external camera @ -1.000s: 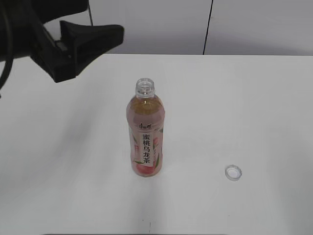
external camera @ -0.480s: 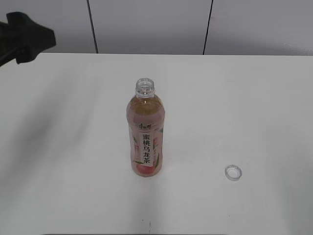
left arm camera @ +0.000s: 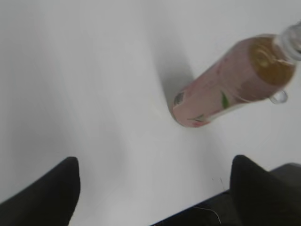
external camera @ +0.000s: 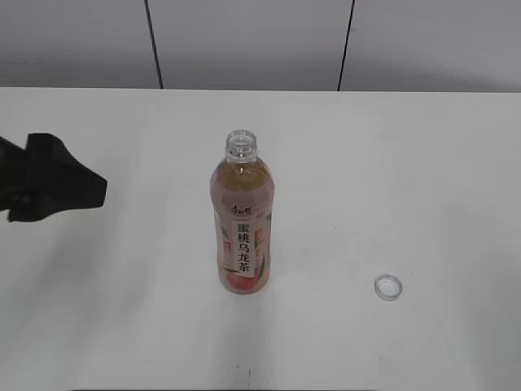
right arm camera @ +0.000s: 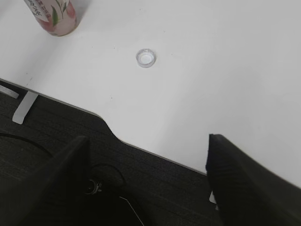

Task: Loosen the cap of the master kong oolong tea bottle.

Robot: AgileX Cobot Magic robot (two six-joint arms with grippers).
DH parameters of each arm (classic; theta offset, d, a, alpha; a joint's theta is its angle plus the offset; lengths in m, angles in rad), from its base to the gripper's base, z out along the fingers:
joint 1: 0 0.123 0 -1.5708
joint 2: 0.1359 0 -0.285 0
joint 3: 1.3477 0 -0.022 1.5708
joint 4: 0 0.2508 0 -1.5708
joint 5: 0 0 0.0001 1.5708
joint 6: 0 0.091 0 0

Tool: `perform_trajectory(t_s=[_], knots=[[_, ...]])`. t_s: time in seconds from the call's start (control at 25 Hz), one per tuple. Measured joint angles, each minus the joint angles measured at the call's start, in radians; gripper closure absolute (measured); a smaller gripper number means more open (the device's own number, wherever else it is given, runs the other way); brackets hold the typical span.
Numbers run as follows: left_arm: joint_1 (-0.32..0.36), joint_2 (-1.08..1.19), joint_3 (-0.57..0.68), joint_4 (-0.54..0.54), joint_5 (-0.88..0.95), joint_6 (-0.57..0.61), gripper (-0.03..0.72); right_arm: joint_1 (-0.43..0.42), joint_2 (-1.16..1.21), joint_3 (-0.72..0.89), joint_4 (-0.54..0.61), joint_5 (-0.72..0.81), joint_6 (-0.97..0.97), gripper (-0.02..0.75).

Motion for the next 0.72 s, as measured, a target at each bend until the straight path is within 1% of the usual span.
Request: perform_trajectory(t_s=[0.08,0.16,0.36,0.48,0.6,0.72], knots=[[-0.004,-0.062,-0.027,-0.029,0.078,0.07,0.1,0.0,0.0,0.0,0.0,0.0,0.0,0.159],[-0.004,-0.14,-0.041,-0.02,0.143,0.112,0.1,0.0,0.0,0.0,0.0,0.0,0.0,0.159],[-0.004,-0.405,-0.045,0.053,0.297,0.148,0.1,0.0,0.0,0.0,0.001,0.0,0.0,0.159],[-0.004,-0.532,-0.041,0.07,0.35,0.166,0.1,0.0,0.0,0.0,0.001,0.0,0.0,0.159],[-0.004,-0.658,0.004,0.074,0.358,0.191,0.1,0.0,0.0,0.0,0.001,0.0,0.0,0.159],[-0.004,-0.767,0.093,0.067,0.363,0.248,0.1,0.0,0.0,0.0,0.001,0.0,0.0,0.159]])
